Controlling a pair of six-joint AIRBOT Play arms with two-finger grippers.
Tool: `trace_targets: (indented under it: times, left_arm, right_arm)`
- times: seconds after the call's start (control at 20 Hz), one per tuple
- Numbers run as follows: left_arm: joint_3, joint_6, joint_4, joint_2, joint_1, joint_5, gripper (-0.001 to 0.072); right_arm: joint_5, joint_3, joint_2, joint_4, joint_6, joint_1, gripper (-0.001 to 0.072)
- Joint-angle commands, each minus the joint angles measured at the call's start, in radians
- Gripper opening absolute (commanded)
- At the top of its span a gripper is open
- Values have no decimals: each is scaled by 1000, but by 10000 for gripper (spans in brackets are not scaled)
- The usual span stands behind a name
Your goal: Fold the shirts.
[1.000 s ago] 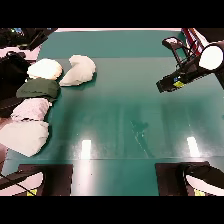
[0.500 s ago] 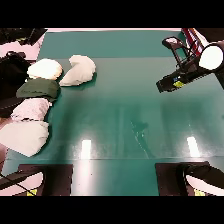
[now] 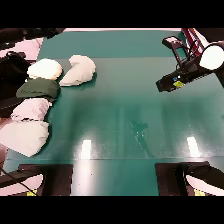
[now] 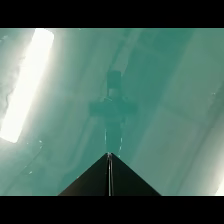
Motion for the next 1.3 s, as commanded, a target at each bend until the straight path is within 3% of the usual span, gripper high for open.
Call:
trace_targets:
  times: [0.0,0.05,0.1,0.15,0.35,0.4,0.75,0.8,0.85,0.9,0.95,1.1,1.25]
  left_arm:
    - [118,11,224,-102,-77,13,383]
    - [174,-10,264,-156,-77,-32,385]
    - [230,-39,318,-218,-77,-89,548]
    - [270,-77,385,-270,-77,-143,572]
    - [296,-128,666,-433,-74,-224,573]
    - [296,-127,678,-474,-74,-218,625]
    - [298,-154,684,-730,-67,-172,617]
    - [297,-154,676,-735,-67,-167,584]
    - [300,-154,676,-734,-67,-166,405]
    - [317,-153,678,-731,-67,-183,153]
    - [342,-153,678,-723,-67,-199,26]
    - [426,-142,686,-623,-68,-210,26]
    - [426,-37,677,-353,-79,-159,26]
  right_arm:
    - [-10,0,19,5,0,1,22]
    - [-8,0,25,5,0,1,22]
    - [0,0,31,6,0,1,22]
    - [10,0,37,5,0,1,22]
    - [19,0,21,5,0,1,22]
    - [29,0,16,5,0,1,22]
    - [41,1,-1,31,0,3,22]
    - [40,1,5,31,0,3,22]
    - [36,1,13,27,0,2,22]
    - [22,1,23,27,0,0,22]
    - [2,1,35,27,0,0,22]
    - [-103,3,90,27,0,0,22]
    - [-243,3,165,28,0,0,21]
